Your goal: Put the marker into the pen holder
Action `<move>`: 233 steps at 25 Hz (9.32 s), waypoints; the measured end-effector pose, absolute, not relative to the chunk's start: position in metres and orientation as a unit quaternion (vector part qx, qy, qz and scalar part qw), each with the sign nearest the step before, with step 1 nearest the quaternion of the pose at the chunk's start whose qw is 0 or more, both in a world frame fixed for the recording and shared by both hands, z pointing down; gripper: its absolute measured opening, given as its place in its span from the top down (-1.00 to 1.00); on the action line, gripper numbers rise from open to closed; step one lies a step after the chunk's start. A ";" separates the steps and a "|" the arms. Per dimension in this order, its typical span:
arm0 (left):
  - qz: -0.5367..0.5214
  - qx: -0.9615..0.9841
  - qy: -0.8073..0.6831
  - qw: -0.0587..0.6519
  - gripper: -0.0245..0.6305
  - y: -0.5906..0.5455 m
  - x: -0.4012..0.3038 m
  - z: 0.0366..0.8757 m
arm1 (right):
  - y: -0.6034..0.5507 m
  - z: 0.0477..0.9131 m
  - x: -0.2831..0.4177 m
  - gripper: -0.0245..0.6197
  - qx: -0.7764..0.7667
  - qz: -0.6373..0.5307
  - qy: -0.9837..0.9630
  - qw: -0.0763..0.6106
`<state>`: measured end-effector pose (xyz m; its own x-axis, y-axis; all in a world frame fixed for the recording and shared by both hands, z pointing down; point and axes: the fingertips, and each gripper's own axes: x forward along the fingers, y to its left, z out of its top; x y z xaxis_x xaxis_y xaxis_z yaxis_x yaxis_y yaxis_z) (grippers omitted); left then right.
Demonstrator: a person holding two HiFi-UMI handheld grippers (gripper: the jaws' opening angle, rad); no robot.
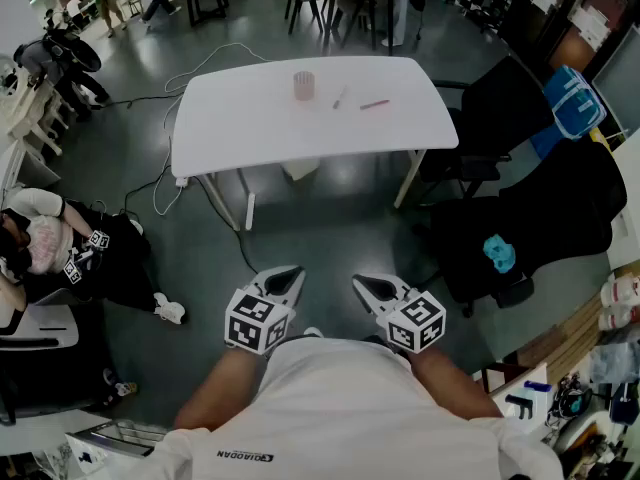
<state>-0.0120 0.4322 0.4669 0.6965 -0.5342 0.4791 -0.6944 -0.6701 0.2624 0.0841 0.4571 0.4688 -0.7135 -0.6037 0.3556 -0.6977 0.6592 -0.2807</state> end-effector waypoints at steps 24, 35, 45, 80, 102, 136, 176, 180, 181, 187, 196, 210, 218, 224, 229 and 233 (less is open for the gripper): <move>0.200 0.894 -0.339 0.214 0.85 0.433 -0.018 0.476 | 0.447 0.477 0.069 0.87 0.360 0.222 -0.900 0.105; 0.209 0.891 -0.339 0.219 0.85 0.435 -0.028 0.483 | 0.444 0.483 0.064 0.88 0.367 0.230 -0.894 0.114; 0.191 0.891 -0.346 0.224 0.85 0.432 -0.040 0.481 | 0.437 0.481 0.054 0.88 0.367 0.235 -0.892 0.121; 0.210 0.868 -0.381 0.239 0.85 0.218 -0.005 0.481 | 0.198 0.476 0.094 0.87 0.337 0.254 -0.903 0.077; 0.196 0.849 -0.410 0.270 0.85 0.077 0.046 0.485 | 0.064 0.495 0.155 0.87 0.316 0.282 -0.902 0.079; 0.264 0.887 -0.292 0.242 0.85 -0.128 -0.080 0.535 | -0.139 0.537 0.053 0.88 0.439 0.278 -0.836 0.177; 0.272 0.801 -0.423 0.324 0.85 -0.194 -0.065 0.581 | -0.388 0.733 0.196 0.53 0.510 0.522 -0.631 0.262; 0.272 0.798 -0.427 0.328 0.85 -0.186 -0.070 0.581 | -0.385 0.734 0.196 0.59 0.505 0.495 -0.631 0.318; 0.272 0.797 -0.428 0.328 0.85 -0.186 -0.072 0.581 | -0.386 0.733 0.195 0.62 0.504 0.487 -0.632 0.332; 0.267 0.800 -0.429 0.324 0.85 -0.181 -0.076 0.575 | -0.385 0.733 0.193 0.66 0.496 0.471 -0.644 0.343; 0.235 0.807 -0.430 0.331 0.85 -0.179 -0.081 0.559 | -0.381 0.692 0.182 0.66 0.499 0.473 -0.686 0.237; 0.225 0.816 -0.438 0.302 0.85 -0.172 -0.087 0.540 | -0.358 0.535 0.085 0.66 0.424 0.302 -0.851 0.073; 0.214 0.813 -0.454 0.295 0.85 -0.168 -0.093 0.530 | -0.384 0.518 0.030 0.66 0.395 0.235 -0.883 0.095; 0.205 0.800 -0.472 0.307 0.85 -0.160 -0.114 0.532 | -0.410 0.535 0.011 0.66 0.409 0.240 -0.875 0.101; 0.203 0.793 -0.483 0.312 0.85 -0.156 -0.119 0.534 | -0.416 0.555 0.005 0.66 0.411 0.239 -0.872 0.115; 0.203 0.790 -0.485 0.316 0.85 -0.153 -0.120 0.535 | -0.409 0.574 -0.001 0.66 0.398 0.227 -0.876 0.150</move>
